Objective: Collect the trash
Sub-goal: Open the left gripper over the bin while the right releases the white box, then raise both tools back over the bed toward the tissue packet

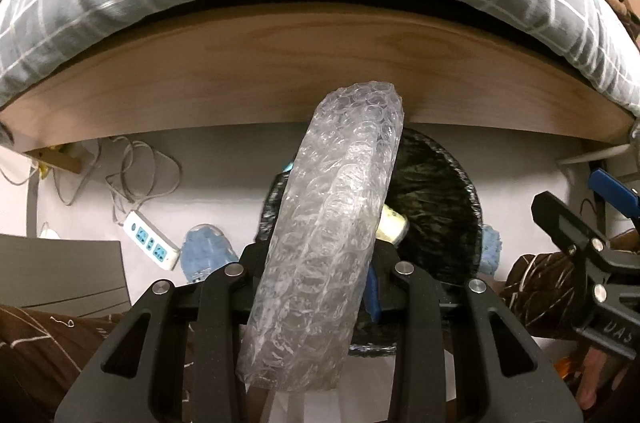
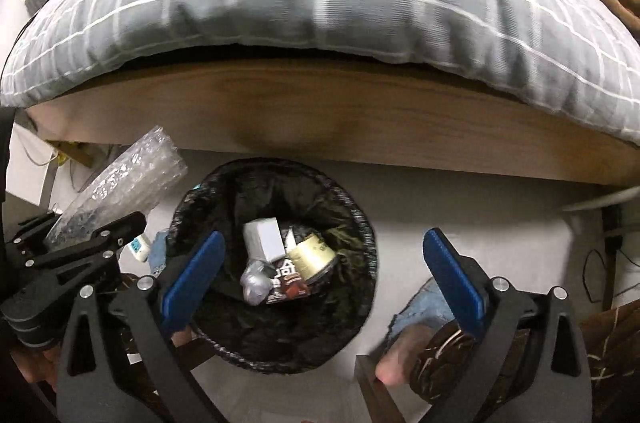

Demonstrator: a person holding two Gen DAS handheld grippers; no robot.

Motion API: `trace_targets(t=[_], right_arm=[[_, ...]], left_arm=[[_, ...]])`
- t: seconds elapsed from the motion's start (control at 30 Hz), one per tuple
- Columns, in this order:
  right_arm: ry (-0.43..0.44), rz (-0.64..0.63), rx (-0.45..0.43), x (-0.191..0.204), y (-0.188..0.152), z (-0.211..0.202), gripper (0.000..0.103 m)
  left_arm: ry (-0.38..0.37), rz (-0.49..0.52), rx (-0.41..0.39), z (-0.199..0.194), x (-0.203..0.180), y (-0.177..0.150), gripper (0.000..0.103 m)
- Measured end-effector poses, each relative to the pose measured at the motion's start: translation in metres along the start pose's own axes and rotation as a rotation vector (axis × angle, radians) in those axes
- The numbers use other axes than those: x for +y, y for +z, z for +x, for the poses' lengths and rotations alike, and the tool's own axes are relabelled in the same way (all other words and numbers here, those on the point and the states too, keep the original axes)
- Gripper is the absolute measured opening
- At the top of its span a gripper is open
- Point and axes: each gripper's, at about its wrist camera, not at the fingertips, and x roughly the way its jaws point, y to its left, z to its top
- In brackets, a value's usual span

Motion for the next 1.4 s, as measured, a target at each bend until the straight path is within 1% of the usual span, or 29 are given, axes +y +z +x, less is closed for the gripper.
trace_targets(t=[0.27, 0.37, 0.5, 0.53, 0.57, 0.67, 0.7, 0.77, 0.8, 0.87, 0.9, 0.97, 1.0, 1.03, 1.07, 1.23, 1.4], right_arm=[[-0.034, 0.077, -0.006, -0.04, -0.014, -0.001, 0.095], [-0.072, 0.069, -0.027, -0.047, -0.016, -0.004, 0.095], [-0.074, 0.081, -0.031, -0.054, -0.017, -0.006, 0.095], [-0.075, 0.082, -0.033, -0.054, -0.017, -0.008, 0.095], [-0.074, 0.084, -0.036, -0.055, -0.016, -0.009, 0.095], [-0.074, 0.08, -0.045, -0.054, -0.014, -0.011, 0.095], [-0.072, 0.076, -0.048, -0.053, -0.014, -0.012, 0.095], [-0.074, 0.072, -0.055, -0.05, -0.011, -0.016, 0.095], [-0.072, 0.072, -0.059, -0.05, -0.01, -0.018, 0.096], [-0.074, 0.071, -0.075, -0.048, -0.007, -0.023, 0.095], [-0.076, 0.07, -0.086, -0.048, -0.006, -0.027, 0.095], [-0.076, 0.069, -0.107, -0.048, -0.002, -0.034, 0.096], [-0.084, 0.065, -0.117, -0.047, 0.0, -0.036, 0.096], [-0.09, 0.059, -0.131, -0.046, 0.001, -0.04, 0.096], [-0.091, 0.056, -0.14, -0.045, 0.003, -0.042, 0.095], [-0.107, 0.045, -0.203, -0.044, 0.013, -0.06, 0.095], [-0.104, 0.036, -0.307, -0.042, 0.031, -0.091, 0.095]], left_arm=[[-0.037, 0.048, 0.007, 0.004, -0.034, 0.004, 0.033], [-0.048, 0.064, 0.001, 0.003, -0.044, 0.005, 0.033], [-0.052, 0.083, -0.004, 0.005, -0.049, 0.006, 0.035], [-0.048, 0.082, -0.008, 0.004, -0.049, 0.006, 0.037], [-0.04, 0.081, -0.012, 0.004, -0.048, 0.006, 0.044], [-0.022, 0.083, -0.031, 0.001, -0.046, 0.007, 0.056], [-0.019, 0.084, -0.036, 0.0, -0.046, 0.007, 0.059], [-0.015, 0.084, -0.054, -0.004, -0.044, 0.008, 0.069], [-0.009, 0.084, -0.066, -0.007, -0.045, 0.009, 0.071], [-0.007, 0.083, -0.083, -0.011, -0.044, 0.011, 0.077], [0.001, 0.084, -0.101, -0.015, -0.043, 0.012, 0.08], [0.027, 0.092, -0.136, -0.023, -0.043, 0.013, 0.089], [0.038, 0.094, -0.159, -0.029, -0.042, 0.014, 0.091], [0.041, 0.092, -0.175, -0.033, -0.042, 0.016, 0.096], [0.043, 0.085, -0.193, -0.038, -0.04, 0.017, 0.097], [0.037, 0.058, -0.243, -0.058, -0.033, 0.029, 0.097], [0.02, 0.052, -0.313, -0.087, -0.034, 0.043, 0.097]])
